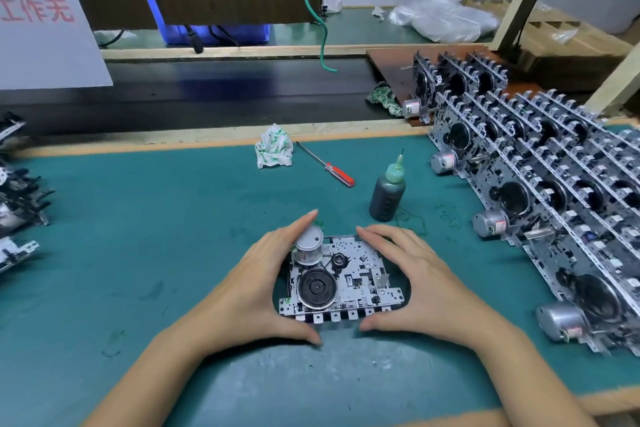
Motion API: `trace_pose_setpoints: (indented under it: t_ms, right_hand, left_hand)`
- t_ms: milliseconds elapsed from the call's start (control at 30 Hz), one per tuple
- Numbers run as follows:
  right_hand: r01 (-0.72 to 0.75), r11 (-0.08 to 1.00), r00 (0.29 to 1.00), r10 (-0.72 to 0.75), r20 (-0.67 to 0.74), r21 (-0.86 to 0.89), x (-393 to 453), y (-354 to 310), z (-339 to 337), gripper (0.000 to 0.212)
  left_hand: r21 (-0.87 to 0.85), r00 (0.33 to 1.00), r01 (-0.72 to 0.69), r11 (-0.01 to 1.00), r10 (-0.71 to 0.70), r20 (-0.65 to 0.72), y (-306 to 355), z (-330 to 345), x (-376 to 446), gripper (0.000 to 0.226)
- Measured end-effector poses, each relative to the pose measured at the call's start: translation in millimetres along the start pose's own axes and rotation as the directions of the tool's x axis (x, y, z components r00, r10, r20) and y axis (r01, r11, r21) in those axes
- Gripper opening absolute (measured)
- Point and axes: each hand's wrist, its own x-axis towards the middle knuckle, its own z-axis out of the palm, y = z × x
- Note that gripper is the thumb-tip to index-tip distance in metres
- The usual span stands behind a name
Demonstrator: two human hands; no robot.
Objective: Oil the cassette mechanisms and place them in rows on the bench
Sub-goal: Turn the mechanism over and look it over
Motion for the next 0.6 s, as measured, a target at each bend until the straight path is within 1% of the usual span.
trace_pose_setpoints:
  t_ms: [133,233,333,433,500,600]
  right_hand:
    - [-0.005,1.000,1.000,0.004,0.005,0.006,0,-1,0,0.106]
    - [0.027,0.999,0.999,-0.027,0.019,-0.021,1,-4,-5,0.107]
    - [0.103,0.974,0.994,-0.092,0.068,-0.199,6,-8,-10,0.115]
    - [0.147,0.925,0.985,-0.103,0.139,-0.349,15,-15,-16,0.123]
    - [0.158,0.890,0.983,-0.101,0.153,-0.428,21,-20,-18,0.120]
    - [0.154,0.859,0.985,-0.097,0.141,-0.488,28,-25,-21,0.105]
  left_hand:
    - [-0.046,1.000,-0.001,0.999,0.001,0.000,-1,1,0,0.115]
    - [-0.067,1.000,-0.014,0.998,0.016,0.019,-1,3,0,0.122]
    - [-0.066,1.000,-0.004,0.998,0.004,0.009,0,5,1,0.124]
    - [-0.050,1.000,-0.012,0.999,0.010,-0.023,0,6,2,0.120]
    - [-0.050,0.999,-0.010,0.999,0.008,-0.042,-1,7,4,0.119]
    - [-0.066,0.997,0.020,0.998,-0.024,-0.073,1,10,2,0.123]
